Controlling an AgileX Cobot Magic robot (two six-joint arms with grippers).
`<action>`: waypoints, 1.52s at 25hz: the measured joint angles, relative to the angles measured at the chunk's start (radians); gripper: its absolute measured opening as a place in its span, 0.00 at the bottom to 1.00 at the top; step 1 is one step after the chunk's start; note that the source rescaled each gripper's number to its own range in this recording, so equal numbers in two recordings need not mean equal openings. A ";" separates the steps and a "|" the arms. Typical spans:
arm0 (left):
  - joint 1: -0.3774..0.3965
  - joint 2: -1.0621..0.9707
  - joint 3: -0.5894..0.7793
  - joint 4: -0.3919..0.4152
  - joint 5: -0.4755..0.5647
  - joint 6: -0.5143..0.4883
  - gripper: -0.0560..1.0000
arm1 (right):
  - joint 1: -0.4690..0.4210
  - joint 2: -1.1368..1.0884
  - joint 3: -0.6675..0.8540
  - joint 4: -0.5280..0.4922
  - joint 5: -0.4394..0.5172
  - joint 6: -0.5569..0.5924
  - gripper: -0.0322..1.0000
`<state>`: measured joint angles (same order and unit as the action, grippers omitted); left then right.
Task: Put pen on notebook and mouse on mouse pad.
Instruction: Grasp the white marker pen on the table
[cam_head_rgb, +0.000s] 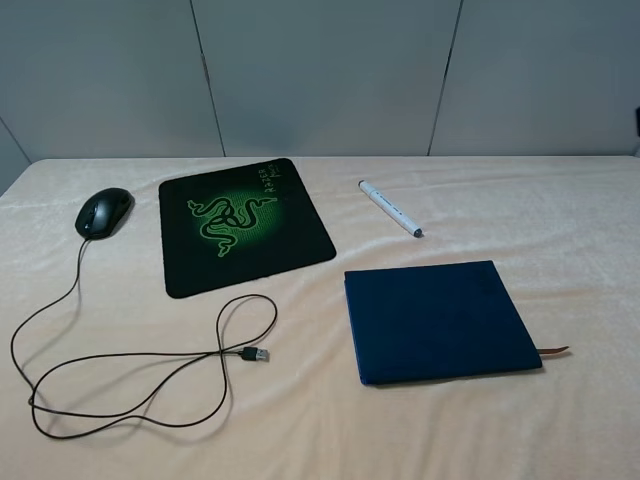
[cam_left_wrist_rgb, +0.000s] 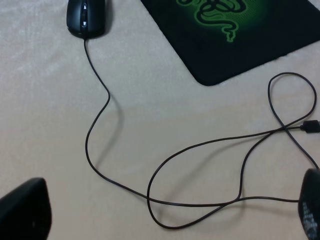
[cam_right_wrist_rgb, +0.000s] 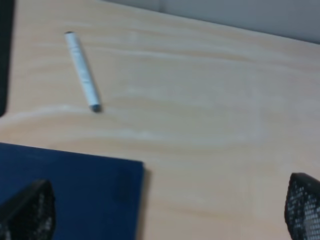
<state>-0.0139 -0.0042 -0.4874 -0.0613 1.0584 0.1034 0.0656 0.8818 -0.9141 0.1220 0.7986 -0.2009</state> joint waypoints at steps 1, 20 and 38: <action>0.000 0.000 0.000 0.000 0.000 0.000 0.99 | 0.034 0.044 -0.014 -0.001 -0.017 -0.003 1.00; 0.000 0.000 0.000 0.000 0.000 0.000 0.98 | 0.264 0.834 -0.461 -0.098 -0.067 -0.021 1.00; 0.000 0.000 0.000 0.000 0.000 -0.003 0.96 | 0.264 1.225 -0.747 0.039 -0.033 -0.144 1.00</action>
<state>-0.0139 -0.0042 -0.4874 -0.0613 1.0584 0.1000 0.3292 2.1066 -1.6608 0.1610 0.7655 -0.3444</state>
